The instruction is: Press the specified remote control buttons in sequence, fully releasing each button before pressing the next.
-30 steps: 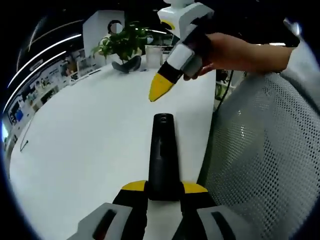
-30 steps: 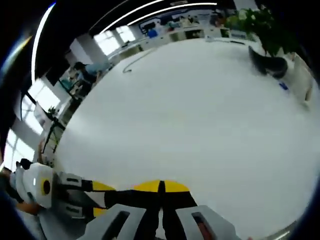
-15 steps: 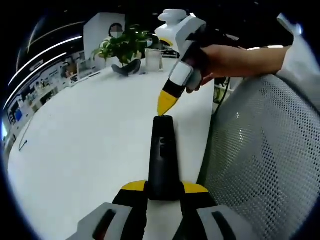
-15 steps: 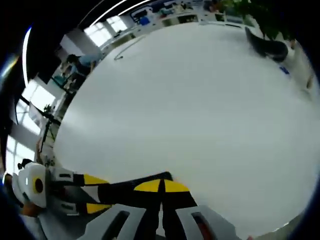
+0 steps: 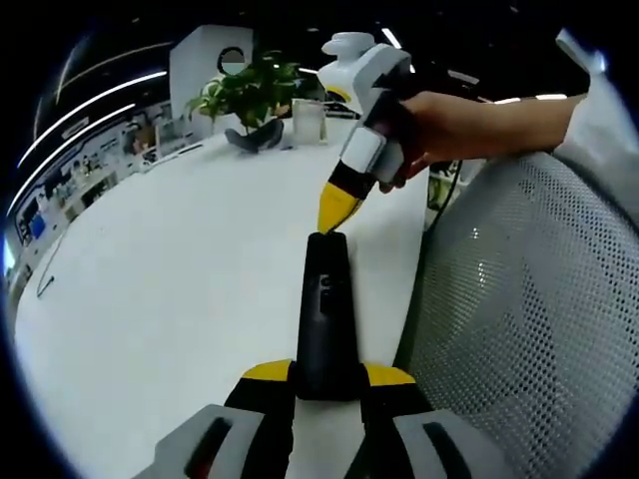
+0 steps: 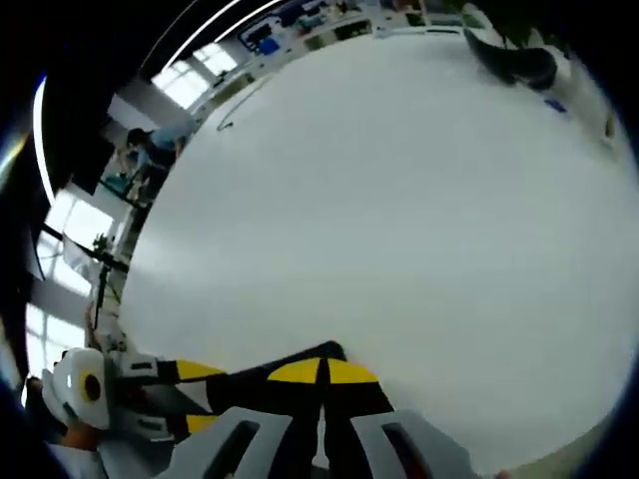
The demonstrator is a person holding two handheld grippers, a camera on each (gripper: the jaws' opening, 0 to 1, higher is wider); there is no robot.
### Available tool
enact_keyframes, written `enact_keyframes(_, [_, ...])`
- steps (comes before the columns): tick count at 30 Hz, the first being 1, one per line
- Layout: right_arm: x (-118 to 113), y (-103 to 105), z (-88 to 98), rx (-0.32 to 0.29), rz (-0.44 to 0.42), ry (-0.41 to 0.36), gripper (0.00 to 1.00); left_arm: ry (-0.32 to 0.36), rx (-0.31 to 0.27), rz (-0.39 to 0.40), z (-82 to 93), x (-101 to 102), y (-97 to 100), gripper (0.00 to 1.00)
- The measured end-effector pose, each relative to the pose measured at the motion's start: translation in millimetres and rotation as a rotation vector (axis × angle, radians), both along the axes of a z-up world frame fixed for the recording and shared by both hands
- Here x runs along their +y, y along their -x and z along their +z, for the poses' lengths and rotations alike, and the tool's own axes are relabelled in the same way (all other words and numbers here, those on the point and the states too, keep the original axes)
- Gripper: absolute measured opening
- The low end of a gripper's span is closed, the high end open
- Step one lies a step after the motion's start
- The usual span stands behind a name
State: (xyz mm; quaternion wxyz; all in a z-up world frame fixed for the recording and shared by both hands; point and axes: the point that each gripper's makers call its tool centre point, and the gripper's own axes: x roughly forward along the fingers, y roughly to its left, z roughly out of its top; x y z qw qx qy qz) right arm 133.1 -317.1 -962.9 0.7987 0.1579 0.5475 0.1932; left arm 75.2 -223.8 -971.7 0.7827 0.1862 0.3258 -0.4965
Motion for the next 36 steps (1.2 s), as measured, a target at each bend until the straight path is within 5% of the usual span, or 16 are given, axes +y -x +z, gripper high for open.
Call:
enact_keyframes(11, [0.8, 0.0, -1.0, -0.05, 0.062, 0.089, 0.0, 0.01, -0.003, -0.003, 0.2, -0.4, 0.1, 0.24])
enact_keyframes(28, [8.5, 2.5, 3.8, 0.018, 0.029, -0.018, 0.0, 0.01, -0.018, -0.014, 0.2, -0.6, 0.3, 0.24])
enact_keyframes(36, [11.0, 5.8, 1.3, 0.031, 0.051, -0.002, 0.0, 0.009, -0.02, -0.015, 0.0, -0.6, 0.2, 0.25])
